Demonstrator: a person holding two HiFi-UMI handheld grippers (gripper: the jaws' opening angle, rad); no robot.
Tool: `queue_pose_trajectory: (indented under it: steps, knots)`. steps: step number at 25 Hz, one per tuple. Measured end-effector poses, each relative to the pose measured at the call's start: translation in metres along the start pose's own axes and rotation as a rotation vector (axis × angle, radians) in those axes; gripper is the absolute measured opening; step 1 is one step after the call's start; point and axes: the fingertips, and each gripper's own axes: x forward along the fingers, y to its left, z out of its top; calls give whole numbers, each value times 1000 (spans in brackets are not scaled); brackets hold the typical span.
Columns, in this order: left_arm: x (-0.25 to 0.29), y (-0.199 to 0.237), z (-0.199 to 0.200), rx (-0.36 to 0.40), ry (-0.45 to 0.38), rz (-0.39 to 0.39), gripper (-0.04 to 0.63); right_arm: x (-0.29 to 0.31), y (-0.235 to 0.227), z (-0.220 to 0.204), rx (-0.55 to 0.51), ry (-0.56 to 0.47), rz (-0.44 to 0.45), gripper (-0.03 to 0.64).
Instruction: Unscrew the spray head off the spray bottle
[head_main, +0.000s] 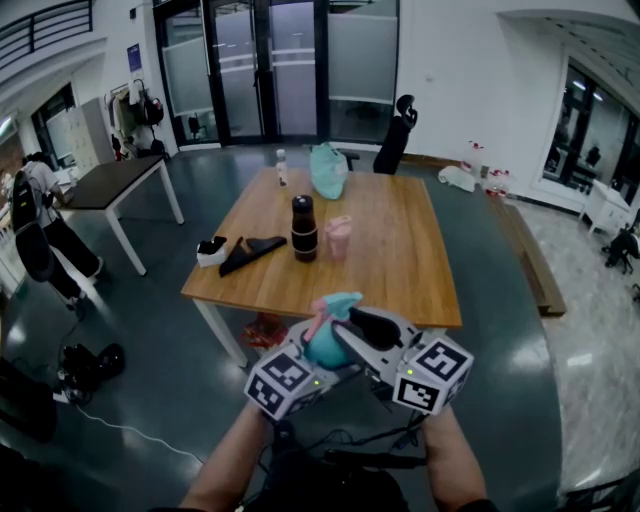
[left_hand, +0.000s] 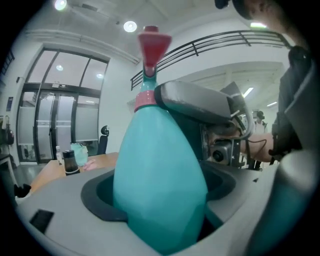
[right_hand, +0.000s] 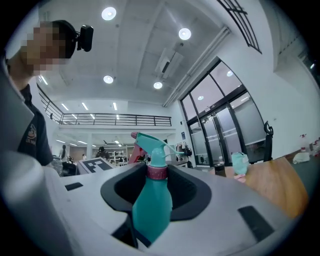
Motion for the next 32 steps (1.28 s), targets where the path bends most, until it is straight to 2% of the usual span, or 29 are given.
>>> queue_pose_trajectory:
  steps: [6,8,11,16,18,23,32]
  knots:
    - [-8,-20,10,7,-35,-155,437,-7,11,5,3,-5,146,144]
    - [-9,-25,13,4,-57,-185,437,-9,14,7,8,-9,177,144]
    - [-5,-17,11,0,-53,-126,437,-8,9,7,-10,-5,126,146]
    - [1,11,4,-31,-23,75,437,-7,-1,8,-15,-15,14,146]
    - [2,17,1,-43,-17,117,437,-6,-4,6,-2,-19,-13,146]
    - [6,19,-3,-45,4,147,437,-2,-5,1,-15,-5,-52,146]
    - [11,18,0,-43,10,153,437,-4,-9,3,-31,-6,-53,145]
